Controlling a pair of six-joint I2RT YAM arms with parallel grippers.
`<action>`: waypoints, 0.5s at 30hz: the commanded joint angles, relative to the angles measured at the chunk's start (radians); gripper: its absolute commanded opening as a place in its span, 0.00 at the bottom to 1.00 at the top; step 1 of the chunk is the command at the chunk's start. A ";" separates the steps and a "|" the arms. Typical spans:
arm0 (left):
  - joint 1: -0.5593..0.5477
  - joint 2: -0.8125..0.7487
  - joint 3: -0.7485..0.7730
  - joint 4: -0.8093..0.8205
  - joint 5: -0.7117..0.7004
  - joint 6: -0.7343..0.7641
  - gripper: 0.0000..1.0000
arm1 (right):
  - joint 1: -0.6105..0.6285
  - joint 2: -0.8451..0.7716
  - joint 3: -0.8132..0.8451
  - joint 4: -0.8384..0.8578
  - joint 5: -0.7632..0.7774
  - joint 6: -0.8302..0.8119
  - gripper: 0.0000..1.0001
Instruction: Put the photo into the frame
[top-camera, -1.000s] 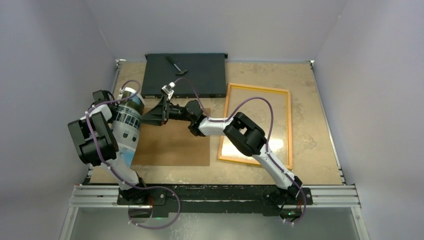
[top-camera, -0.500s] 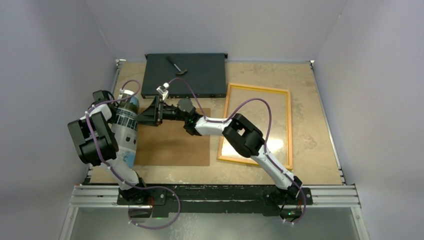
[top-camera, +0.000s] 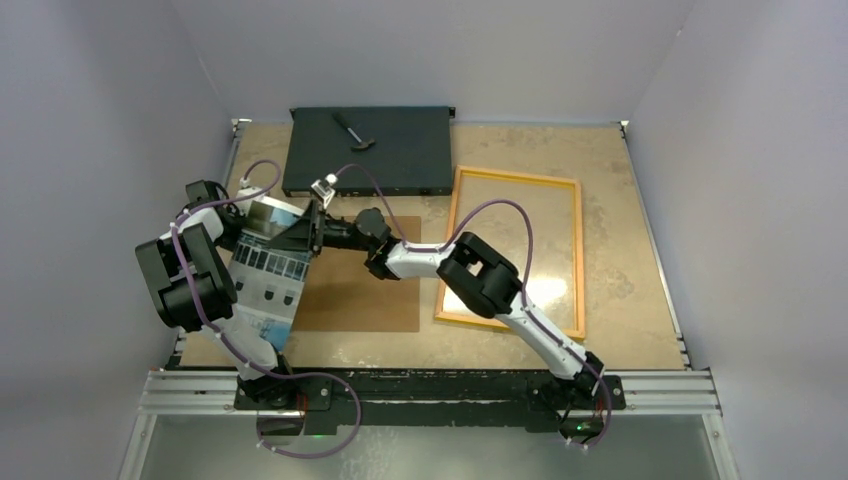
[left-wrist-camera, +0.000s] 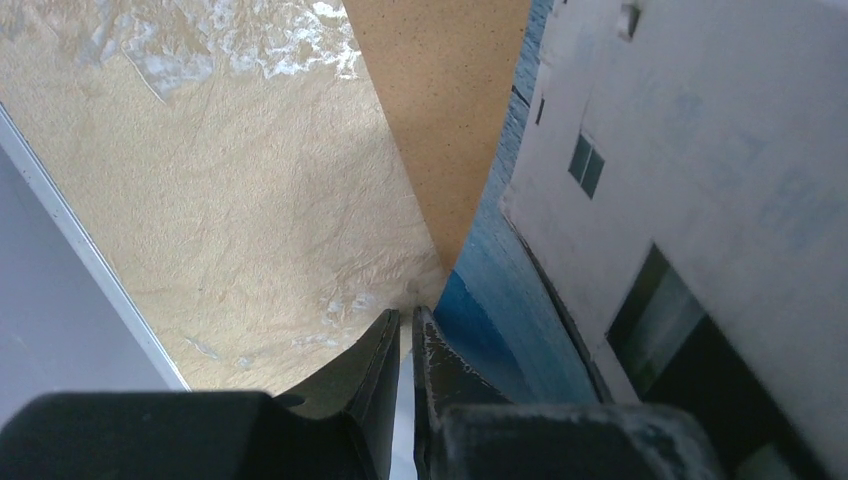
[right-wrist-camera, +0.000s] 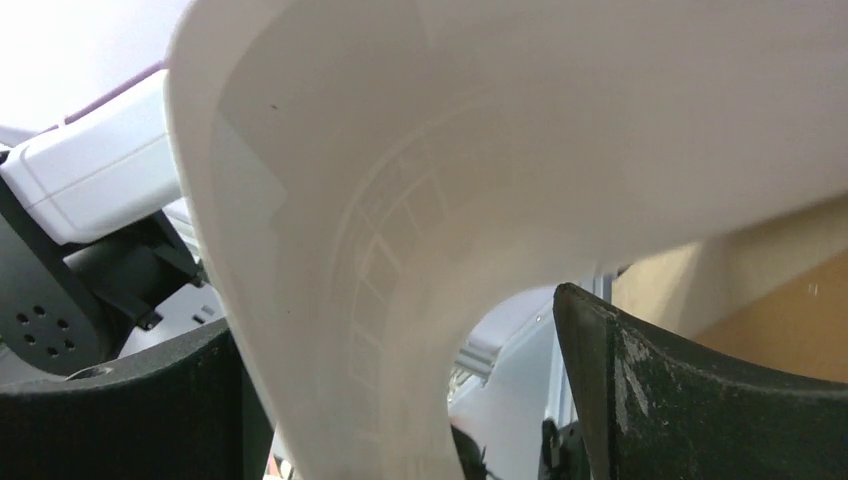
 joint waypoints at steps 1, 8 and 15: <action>-0.008 0.069 -0.058 -0.189 0.021 -0.032 0.08 | -0.009 -0.207 -0.220 0.113 -0.013 -0.003 0.96; -0.006 0.048 -0.045 -0.189 0.027 -0.044 0.08 | -0.046 -0.516 -0.614 -0.122 0.077 -0.169 0.81; -0.007 0.033 -0.044 -0.197 0.040 -0.050 0.08 | -0.055 -0.531 -0.617 -0.293 0.082 -0.182 0.54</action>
